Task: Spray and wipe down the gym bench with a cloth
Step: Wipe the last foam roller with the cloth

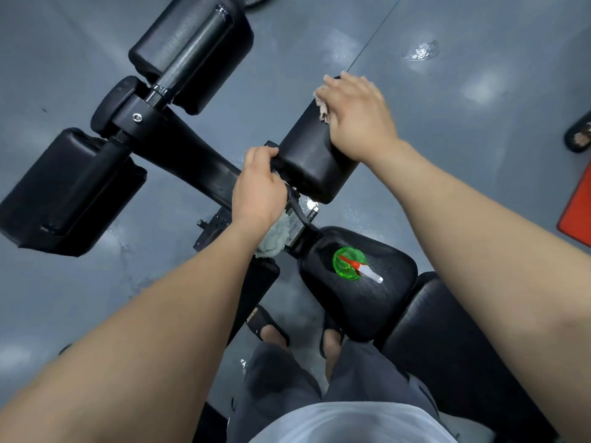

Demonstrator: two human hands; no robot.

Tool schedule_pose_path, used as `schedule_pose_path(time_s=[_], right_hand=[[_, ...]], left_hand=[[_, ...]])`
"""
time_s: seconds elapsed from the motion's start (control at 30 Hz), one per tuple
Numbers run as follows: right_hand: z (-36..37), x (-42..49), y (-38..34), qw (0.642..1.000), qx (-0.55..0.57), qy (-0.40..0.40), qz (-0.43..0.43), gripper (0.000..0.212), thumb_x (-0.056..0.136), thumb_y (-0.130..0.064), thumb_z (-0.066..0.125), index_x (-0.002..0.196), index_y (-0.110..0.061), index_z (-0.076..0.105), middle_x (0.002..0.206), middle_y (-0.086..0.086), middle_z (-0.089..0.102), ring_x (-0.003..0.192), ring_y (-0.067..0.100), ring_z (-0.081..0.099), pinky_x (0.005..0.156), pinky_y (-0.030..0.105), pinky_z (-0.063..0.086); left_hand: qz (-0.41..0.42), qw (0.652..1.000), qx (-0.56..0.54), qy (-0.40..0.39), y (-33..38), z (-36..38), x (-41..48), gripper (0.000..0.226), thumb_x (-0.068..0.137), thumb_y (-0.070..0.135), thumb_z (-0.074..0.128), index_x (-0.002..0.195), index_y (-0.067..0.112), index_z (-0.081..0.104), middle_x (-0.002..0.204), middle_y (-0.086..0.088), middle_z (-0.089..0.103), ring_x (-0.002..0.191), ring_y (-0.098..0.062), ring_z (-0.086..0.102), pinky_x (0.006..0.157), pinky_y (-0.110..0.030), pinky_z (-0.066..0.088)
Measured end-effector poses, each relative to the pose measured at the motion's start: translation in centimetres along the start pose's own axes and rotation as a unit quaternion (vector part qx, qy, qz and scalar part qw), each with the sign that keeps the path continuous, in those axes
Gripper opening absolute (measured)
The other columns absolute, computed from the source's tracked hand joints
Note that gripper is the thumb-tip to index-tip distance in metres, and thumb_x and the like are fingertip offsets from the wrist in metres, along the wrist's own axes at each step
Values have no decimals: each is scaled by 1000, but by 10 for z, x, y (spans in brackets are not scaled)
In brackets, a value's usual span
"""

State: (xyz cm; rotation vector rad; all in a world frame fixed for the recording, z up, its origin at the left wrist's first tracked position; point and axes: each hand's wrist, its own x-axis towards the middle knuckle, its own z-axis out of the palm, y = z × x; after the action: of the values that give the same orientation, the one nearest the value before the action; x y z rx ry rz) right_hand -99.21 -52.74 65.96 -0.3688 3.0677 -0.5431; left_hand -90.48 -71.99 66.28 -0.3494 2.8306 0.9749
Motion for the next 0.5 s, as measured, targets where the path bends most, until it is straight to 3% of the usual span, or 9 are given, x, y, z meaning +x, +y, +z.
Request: schedule_pose_path(time_s=[0.27,0.5], right_hand=[[11,-21,14,993,83,63,47,56,94,-15,33,147,-21,49,158,3,41,149,35,29,121,49,24],[25,-52,39,987,127,77,55,61,95,-8,30,155,-16,39,163,9,33,152,34,25,125,33,18]], left_hand=[[-1,1000,-8,1,0,-1,0,50,92,3,37,134,26,53,140,13,47,93,-6,47,81,-27,37],[12,1000,-6,0,0,1,0,51,94,2,36,136,25,55,141,13,47,94,-11,52,85,-32,45]])
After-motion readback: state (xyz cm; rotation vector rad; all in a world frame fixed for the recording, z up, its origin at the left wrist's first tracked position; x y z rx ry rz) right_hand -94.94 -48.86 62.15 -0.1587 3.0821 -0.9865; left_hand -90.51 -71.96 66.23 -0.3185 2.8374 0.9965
